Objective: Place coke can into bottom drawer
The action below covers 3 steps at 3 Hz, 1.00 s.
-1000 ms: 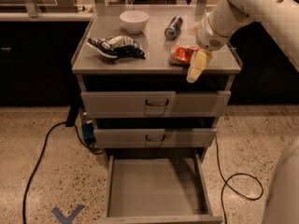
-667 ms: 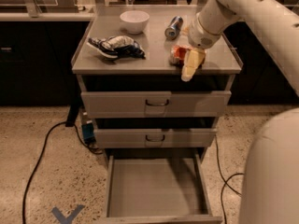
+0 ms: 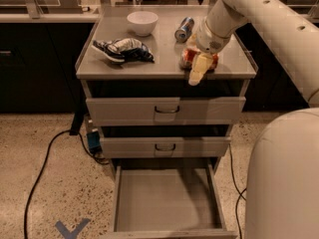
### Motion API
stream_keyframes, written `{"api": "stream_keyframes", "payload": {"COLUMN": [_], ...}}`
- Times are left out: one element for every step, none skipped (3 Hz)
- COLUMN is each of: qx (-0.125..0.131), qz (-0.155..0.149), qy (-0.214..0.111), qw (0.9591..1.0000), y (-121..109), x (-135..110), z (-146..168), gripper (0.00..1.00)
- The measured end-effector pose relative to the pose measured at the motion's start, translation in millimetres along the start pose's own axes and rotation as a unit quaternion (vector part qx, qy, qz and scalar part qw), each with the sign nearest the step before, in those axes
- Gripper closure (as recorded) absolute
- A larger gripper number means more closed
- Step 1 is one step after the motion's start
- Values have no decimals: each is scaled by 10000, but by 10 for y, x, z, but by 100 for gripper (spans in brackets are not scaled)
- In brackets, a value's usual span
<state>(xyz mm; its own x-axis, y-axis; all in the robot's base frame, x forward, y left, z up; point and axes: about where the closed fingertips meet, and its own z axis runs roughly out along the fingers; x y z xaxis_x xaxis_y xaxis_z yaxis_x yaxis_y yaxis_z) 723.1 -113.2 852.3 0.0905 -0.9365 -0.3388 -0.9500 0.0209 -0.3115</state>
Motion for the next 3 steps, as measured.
{"api": "stream_keyframes", "payload": {"qx": [0,0,-1], "qz": [0,0,0], "qy": [0,0,0], "qw": [10000,10000,10000], "y": [0,0,0], "x": [0,0,0], "z": [0,1,1], "gripper": [42,65,88]}}
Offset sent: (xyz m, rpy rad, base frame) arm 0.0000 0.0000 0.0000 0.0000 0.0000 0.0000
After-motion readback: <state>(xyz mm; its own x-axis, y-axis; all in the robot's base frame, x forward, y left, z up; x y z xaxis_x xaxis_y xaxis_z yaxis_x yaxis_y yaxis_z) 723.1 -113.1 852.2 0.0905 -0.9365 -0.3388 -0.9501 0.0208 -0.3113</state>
